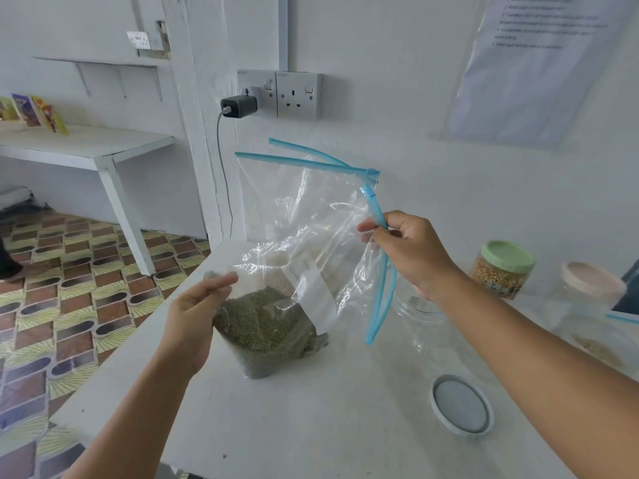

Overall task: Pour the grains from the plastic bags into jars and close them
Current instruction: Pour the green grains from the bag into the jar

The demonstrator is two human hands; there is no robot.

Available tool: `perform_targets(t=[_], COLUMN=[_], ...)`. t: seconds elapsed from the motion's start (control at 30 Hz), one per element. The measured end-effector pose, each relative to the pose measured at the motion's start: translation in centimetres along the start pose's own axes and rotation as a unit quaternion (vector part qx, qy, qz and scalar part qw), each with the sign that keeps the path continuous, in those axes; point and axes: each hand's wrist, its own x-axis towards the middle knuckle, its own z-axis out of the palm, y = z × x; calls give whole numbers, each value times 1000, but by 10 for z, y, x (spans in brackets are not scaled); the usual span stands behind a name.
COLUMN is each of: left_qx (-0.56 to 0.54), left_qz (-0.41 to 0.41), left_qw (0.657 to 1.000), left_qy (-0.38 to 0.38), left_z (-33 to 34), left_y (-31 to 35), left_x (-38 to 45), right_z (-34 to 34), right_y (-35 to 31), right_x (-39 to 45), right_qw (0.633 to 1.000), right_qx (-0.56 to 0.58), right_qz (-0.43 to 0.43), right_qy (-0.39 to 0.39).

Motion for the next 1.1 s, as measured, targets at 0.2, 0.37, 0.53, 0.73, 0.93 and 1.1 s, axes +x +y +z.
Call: perform_targets(t=[0.2, 0.37, 0.53, 0.73, 0.93, 1.1], left_qx=[72, 81, 28, 27, 27, 102], left_qz=[20, 61, 44, 33, 68, 91], left_qw=[997, 995, 999, 999, 996, 987], left_qy=[-21, 9, 7, 31, 42, 82], left_z=[10, 18, 12, 6, 7, 7], left_y=[2, 2, 3, 17, 23, 18], left_x=[4, 2, -1, 2, 2, 6], right_z=[-1, -2, -6, -5, -3, -2], right_y=[2, 8, 13, 17, 17, 18], right_x=[-5, -4, 0, 2, 4, 5], right_qw=[1000, 1000, 999, 999, 999, 999], right_qx=[-13, -8, 14, 9, 10, 12], right_qz=[-3, 1, 7, 9, 7, 6], right_qy=[-23, -5, 28, 32, 33, 32])
